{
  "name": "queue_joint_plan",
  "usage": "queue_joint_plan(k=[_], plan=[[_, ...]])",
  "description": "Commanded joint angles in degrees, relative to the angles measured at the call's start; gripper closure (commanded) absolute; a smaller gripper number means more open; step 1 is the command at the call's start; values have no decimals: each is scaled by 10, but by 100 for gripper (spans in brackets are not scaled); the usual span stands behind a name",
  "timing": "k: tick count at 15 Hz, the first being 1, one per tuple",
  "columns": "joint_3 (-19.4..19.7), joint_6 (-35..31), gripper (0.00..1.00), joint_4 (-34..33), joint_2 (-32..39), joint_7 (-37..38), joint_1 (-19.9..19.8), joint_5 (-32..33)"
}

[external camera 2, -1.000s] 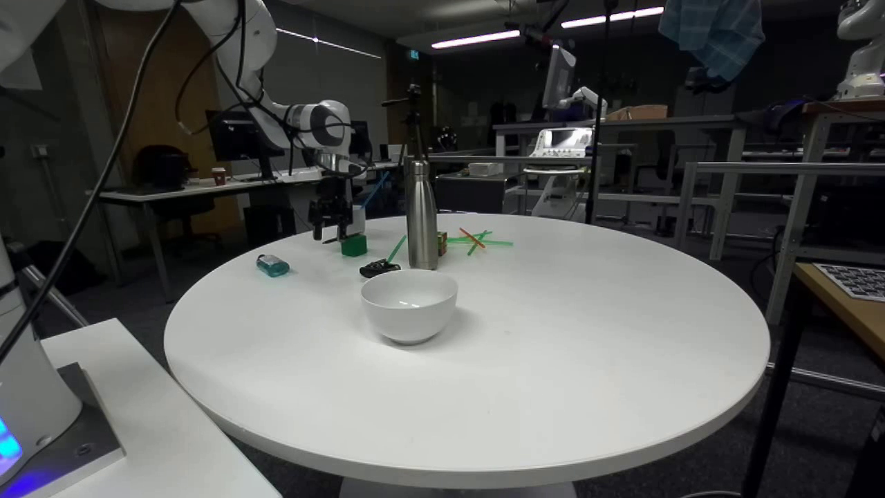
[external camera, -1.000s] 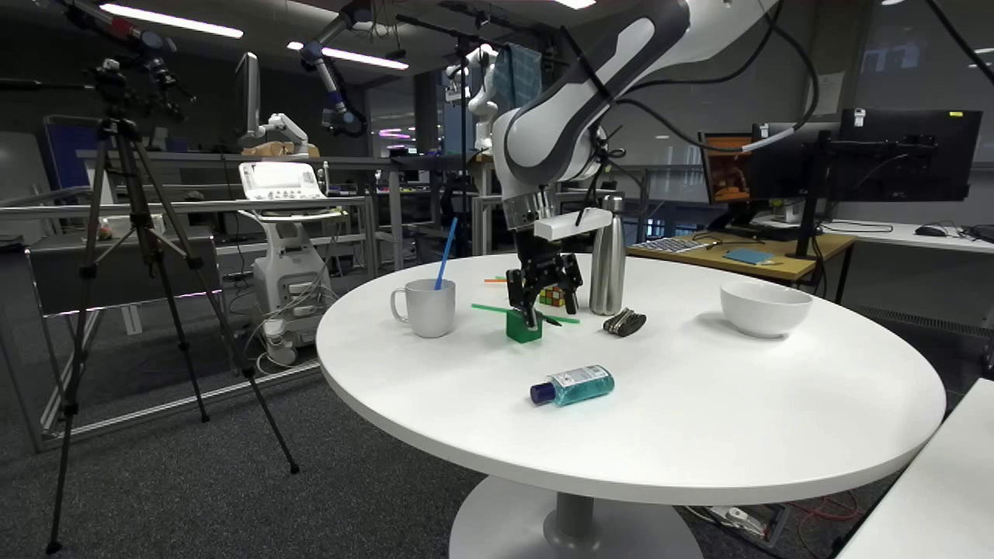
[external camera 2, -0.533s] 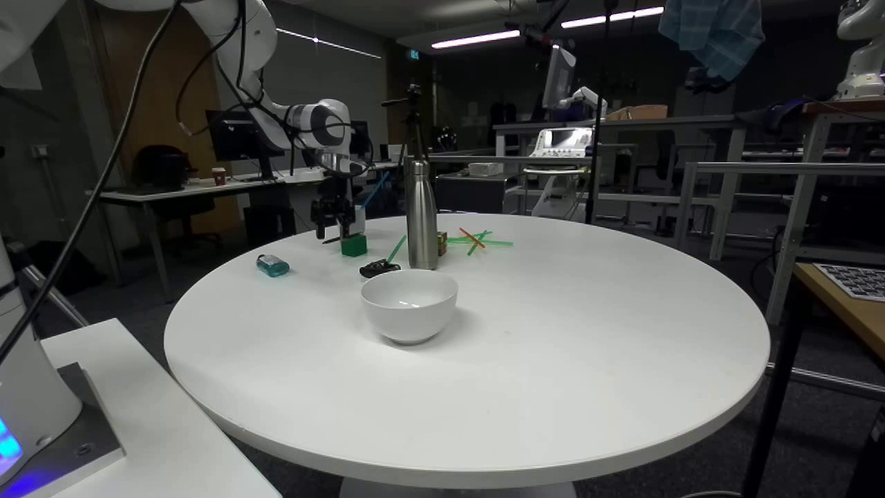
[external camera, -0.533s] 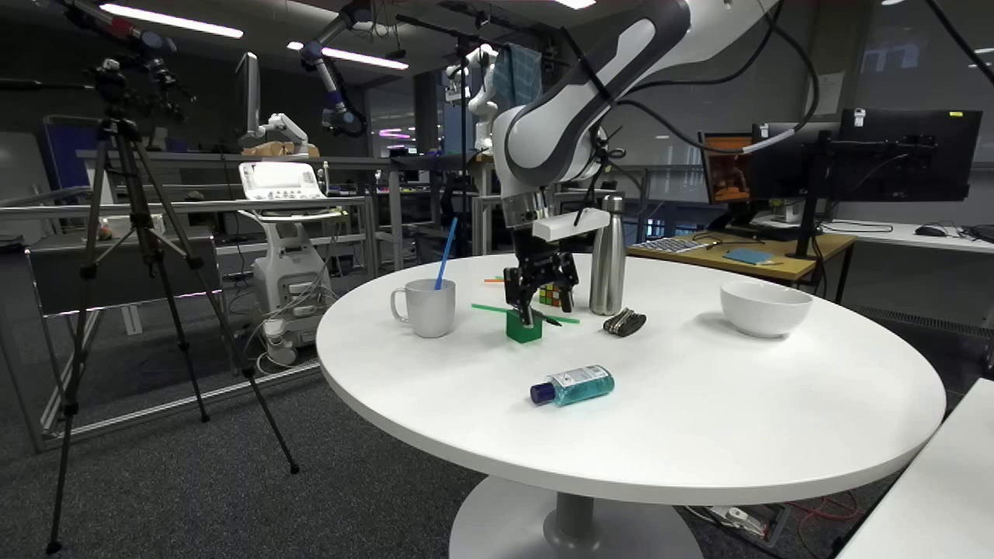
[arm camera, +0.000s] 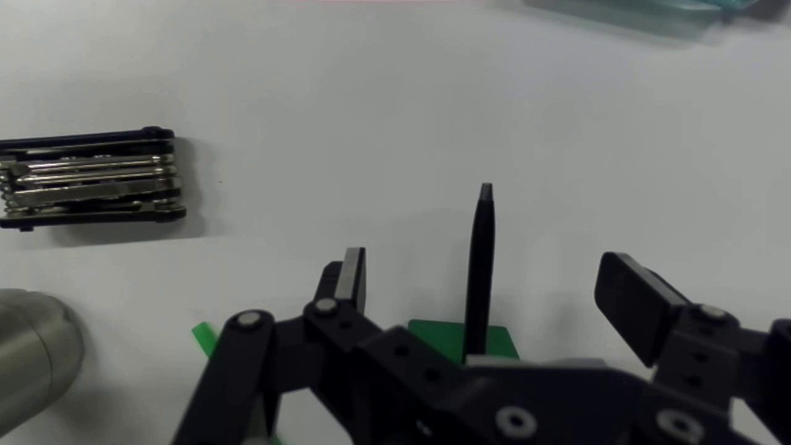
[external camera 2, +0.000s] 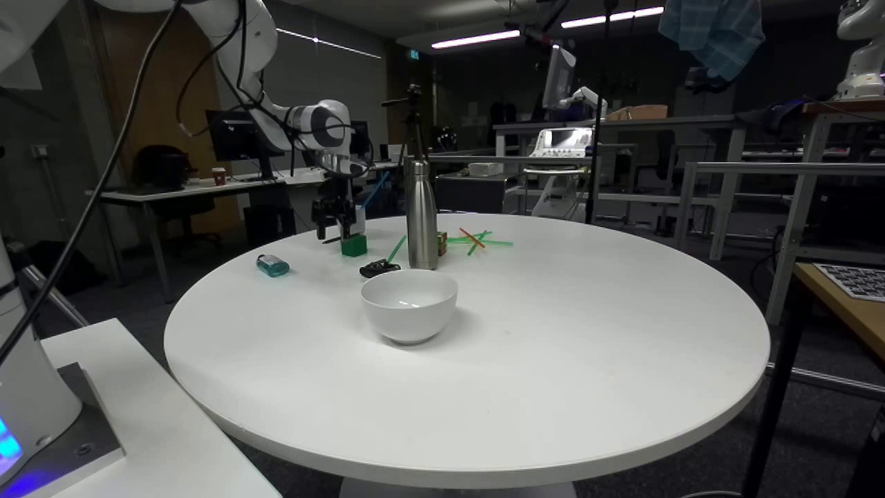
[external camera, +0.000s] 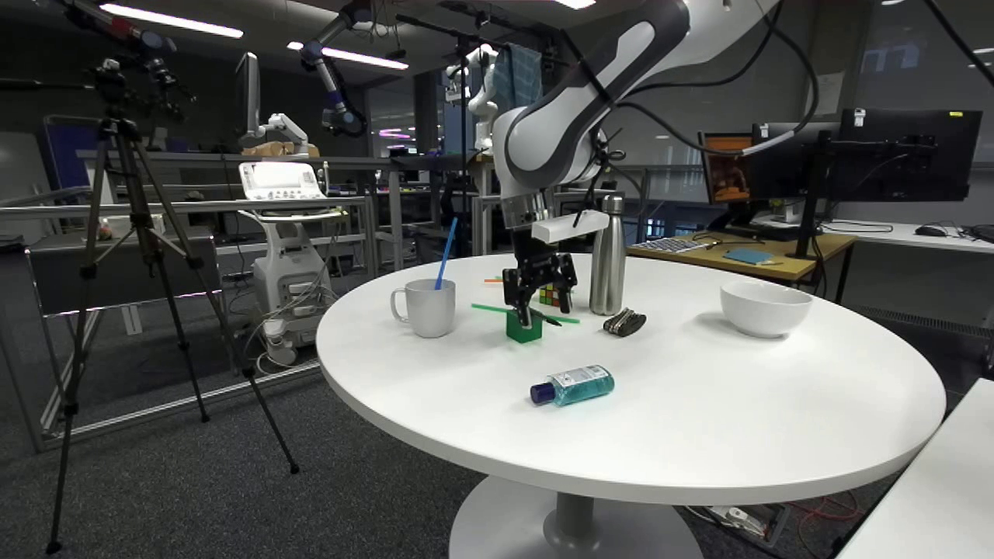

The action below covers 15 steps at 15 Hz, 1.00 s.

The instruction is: Pick the pen on the block and put it on the table

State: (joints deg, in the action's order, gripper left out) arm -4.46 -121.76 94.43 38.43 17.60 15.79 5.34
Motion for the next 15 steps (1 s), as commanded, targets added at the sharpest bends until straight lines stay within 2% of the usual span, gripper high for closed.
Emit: queue_joint_plan(k=[1, 6, 7, 9, 15], plan=[[7, -4, 0, -18, 12, -6, 6, 8], [7, -2, 1, -22, 16, -8, 4, 6], [8, -1, 6, -22, 16, -8, 4, 6], [8, -1, 29, -22, 16, -8, 4, 6], [8, 0, 75, -22, 17, -8, 4, 6]])
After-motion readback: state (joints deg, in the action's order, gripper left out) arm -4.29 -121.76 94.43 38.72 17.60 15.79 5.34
